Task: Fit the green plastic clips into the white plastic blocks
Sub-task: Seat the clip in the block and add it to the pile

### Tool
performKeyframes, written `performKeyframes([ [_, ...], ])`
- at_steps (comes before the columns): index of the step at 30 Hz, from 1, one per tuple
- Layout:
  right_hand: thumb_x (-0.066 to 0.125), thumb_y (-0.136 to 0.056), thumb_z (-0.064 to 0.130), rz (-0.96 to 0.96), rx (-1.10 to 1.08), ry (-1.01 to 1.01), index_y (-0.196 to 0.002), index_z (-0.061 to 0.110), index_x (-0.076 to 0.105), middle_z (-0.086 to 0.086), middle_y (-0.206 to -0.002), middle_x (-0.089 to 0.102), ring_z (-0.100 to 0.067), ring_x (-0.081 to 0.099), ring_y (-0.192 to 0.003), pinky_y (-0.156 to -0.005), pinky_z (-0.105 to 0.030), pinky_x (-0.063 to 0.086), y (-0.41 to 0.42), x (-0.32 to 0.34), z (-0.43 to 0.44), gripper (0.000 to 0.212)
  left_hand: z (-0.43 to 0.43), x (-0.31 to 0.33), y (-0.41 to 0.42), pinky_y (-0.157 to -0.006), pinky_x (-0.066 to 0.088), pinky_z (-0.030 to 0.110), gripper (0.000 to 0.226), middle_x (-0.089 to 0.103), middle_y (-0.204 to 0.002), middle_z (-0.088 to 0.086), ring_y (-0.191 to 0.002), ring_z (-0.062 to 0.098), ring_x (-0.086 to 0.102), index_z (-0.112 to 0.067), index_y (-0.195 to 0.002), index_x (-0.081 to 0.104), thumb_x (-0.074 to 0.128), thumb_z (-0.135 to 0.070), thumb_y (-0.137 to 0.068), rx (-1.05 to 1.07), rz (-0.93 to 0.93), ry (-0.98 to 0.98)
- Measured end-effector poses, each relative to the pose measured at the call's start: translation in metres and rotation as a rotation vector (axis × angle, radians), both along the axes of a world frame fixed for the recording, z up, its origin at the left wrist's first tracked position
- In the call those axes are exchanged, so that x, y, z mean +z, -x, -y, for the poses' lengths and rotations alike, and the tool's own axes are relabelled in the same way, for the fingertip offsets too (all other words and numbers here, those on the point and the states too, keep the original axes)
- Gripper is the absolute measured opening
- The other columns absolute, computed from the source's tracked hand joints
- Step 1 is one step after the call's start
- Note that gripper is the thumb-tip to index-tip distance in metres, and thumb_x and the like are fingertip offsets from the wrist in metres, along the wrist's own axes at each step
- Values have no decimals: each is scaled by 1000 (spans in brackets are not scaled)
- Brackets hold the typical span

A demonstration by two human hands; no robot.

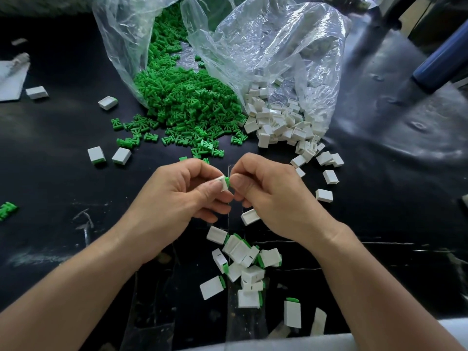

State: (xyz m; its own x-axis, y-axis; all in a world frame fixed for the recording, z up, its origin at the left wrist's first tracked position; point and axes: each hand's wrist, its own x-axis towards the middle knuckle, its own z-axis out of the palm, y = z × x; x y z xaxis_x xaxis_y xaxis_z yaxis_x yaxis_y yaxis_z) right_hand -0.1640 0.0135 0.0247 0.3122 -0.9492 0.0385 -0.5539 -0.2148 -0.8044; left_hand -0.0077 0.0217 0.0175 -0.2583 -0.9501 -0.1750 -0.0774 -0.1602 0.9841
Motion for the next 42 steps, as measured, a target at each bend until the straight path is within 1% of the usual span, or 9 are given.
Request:
performKeyframes([
  [7, 50, -91, 11, -118, 33, 76, -75, 18, 46, -5, -66, 55, -21, 48, -63, -63, -38, 40, -5, 2, -4, 18, 0, 0, -1, -52, 54, 21, 7, 70, -67, 10, -58, 18, 68, -4, -83, 62, 56, -8, -81, -18, -16, 20],
  [17, 49, -91, 10, -435, 232, 208, -80, 15, 41, 4, -71, 41, -24, 44, -68, -62, -35, 31, -3, 7, -4, 14, -1, -8, -3, -48, 50, 21, 10, 67, -64, 7, -53, 17, 65, -7, -78, 64, 58, -1, -84, -106, 169, 147],
  [20, 53, -89, 12, -226, 120, 192, -78, 11, 53, 4, -64, 45, -19, 43, -61, -59, -34, 36, -1, 3, -4, 11, 0, -5, -1, -50, 53, 22, 6, 69, -67, 8, -55, 17, 66, -5, -80, 62, 59, -9, -78, -64, 65, 123],
  [22, 57, -89, 17, -15, 10, 106, -74, 16, 56, 5, -60, 51, -16, 46, -57, -56, -29, 40, -1, 2, -2, 15, 1, -1, 0, -53, 55, 24, 19, 71, -70, 9, -61, 19, 68, -5, -83, 62, 57, -19, -72, -23, -31, 93],
  [25, 48, -83, 51, 218, -96, -122, -68, 21, 59, 5, -56, 58, -11, 53, -50, -48, -22, 41, 2, 1, 2, 36, 1, 1, 1, -63, 56, 26, 20, 73, -83, 7, -75, 16, 70, -11, -84, 65, 59, -23, -69, 20, -93, 113],
  [28, 35, -72, 62, 395, -34, -442, -73, 16, 62, 1, -61, 63, -10, 54, -52, -49, -19, 40, 0, 1, 3, 54, 0, 1, 2, -67, 55, 19, 15, 72, -96, -1, -77, 6, 66, -11, -80, 67, 61, -18, -68, 34, -138, 109],
  [32, 31, -72, 62, 626, 149, -750, -79, 10, 58, -5, -69, 63, -13, 55, -58, -56, -23, 39, -11, 0, 0, 58, -2, 2, 1, -54, 52, 20, 15, 65, -70, 9, -59, 22, 54, -13, -78, 70, 61, -22, -70, 0, -193, 93],
  [36, 31, -74, 57, 748, 157, -836, -74, 11, 54, -2, -62, 57, -10, 50, -53, -52, -21, 37, -13, 3, -1, 52, -1, 2, -1, -51, 51, 24, 15, 59, -61, 11, -49, 17, 55, -16, -79, 70, 61, -25, -72, -37, -231, 90],
  [42, 34, -73, 54, 728, 131, -813, -73, 11, 50, 1, -55, 51, -8, 44, -47, -45, -19, 33, -13, 5, -4, 46, -1, -1, -1, -54, 51, 24, 14, 61, -56, 7, -49, 16, 59, -12, -89, 70, 65, -17, -77, -52, -259, 115],
])
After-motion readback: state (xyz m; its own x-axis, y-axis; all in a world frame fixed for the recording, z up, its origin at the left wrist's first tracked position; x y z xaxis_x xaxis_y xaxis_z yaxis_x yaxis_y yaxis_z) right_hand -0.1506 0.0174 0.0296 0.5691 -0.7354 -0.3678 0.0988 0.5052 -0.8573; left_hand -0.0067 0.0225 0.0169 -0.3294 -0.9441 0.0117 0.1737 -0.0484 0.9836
